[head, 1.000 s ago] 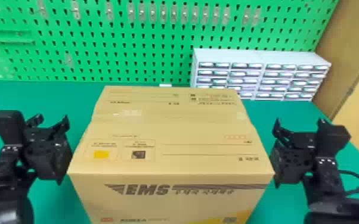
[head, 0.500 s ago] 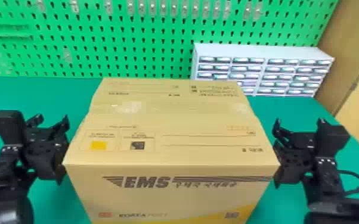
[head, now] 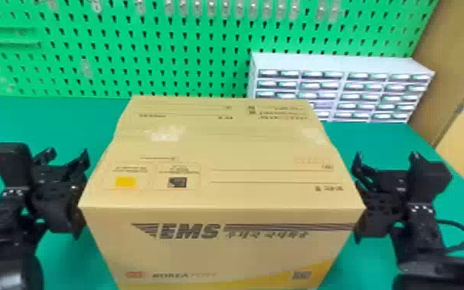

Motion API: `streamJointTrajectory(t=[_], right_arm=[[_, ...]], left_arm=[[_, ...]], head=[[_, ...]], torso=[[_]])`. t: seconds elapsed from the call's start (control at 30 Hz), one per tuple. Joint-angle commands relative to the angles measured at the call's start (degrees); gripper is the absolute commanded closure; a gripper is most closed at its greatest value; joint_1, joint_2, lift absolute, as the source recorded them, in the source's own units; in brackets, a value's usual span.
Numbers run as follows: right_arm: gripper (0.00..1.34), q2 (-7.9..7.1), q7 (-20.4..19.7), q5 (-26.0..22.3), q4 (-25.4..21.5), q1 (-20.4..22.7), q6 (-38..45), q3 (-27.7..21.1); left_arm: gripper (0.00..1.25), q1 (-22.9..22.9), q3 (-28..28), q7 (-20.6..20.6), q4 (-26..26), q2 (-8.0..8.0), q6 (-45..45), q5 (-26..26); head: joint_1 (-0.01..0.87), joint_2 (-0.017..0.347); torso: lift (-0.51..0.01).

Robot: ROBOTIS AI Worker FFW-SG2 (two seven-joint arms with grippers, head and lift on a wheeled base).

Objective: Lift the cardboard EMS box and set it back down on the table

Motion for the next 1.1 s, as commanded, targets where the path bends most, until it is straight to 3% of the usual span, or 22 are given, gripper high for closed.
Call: streamJointTrajectory(t=[0.0, 0.53, 1.07], right_arm=[[0.08, 0.11, 0.00, 0.54, 0.00, -0.04, -0.31, -0.36], [0.08, -0.07, 0.00, 0.45, 0.09, -0.12, -0.39, -0.19], [0.08, 0.02, 0.00, 0.54, 1.32, -1.79, -2.06, 2.19]], left_arm=[[0.52, -0.07, -0.09, -0.01, 0.00, -0.02, 0.00, -0.03], [0.52, -0.25, -0.09, -0.01, 0.00, 0.07, 0.35, 0.24], [0.52, -1.12, -3.87, -0.09, 0.00, 0.07, 1.49, 1.38]], head=[[0.678, -0.014], [0.678, -0.014], [0.678, -0.014]], torso=[[-0.093], [-0.093], [-0.093]])
